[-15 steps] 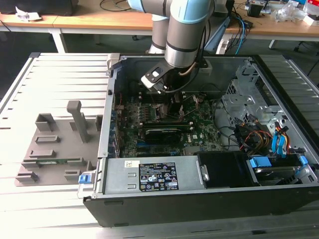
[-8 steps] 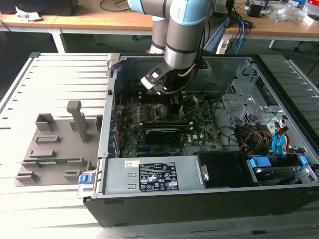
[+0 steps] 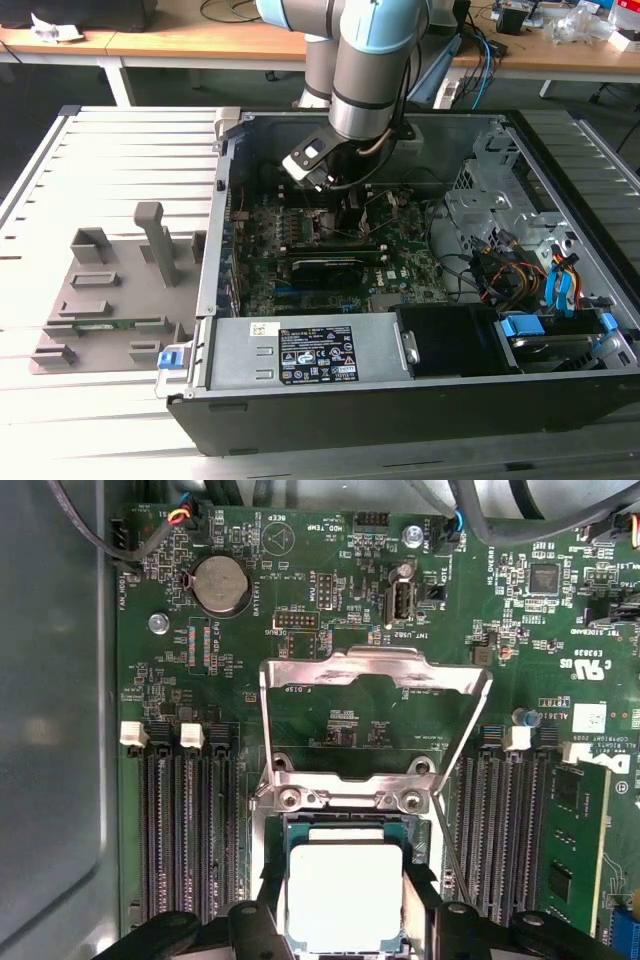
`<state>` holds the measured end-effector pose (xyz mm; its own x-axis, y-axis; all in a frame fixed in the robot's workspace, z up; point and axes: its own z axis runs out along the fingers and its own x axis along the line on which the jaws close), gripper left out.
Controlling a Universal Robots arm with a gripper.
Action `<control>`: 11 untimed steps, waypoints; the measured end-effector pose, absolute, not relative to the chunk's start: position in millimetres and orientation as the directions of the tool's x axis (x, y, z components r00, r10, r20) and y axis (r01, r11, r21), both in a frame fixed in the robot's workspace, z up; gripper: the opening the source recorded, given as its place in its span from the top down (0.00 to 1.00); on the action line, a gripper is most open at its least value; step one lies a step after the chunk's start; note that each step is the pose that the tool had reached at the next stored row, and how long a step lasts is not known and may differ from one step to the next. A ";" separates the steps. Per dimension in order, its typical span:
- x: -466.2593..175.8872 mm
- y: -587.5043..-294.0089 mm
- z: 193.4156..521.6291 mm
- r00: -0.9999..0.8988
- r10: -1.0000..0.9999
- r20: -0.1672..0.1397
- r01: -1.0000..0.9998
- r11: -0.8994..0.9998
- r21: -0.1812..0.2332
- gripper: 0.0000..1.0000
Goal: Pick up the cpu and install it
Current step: 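Place the cpu into insertion slot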
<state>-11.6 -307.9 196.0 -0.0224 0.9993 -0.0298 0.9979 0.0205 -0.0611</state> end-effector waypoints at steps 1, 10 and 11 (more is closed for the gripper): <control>-11.5 -307.8 195.6 -0.022 0.999 -0.030 0.998 0.021 -0.061 0.45; -11.5 -307.8 196.4 -0.022 0.999 -0.029 0.998 0.021 -0.061 0.38; -11.5 -307.7 196.4 -0.022 0.999 -0.029 0.998 0.021 -0.061 0.38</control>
<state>-11.5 -307.7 196.4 -0.0223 0.9993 -0.0292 0.9979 0.0205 -0.0608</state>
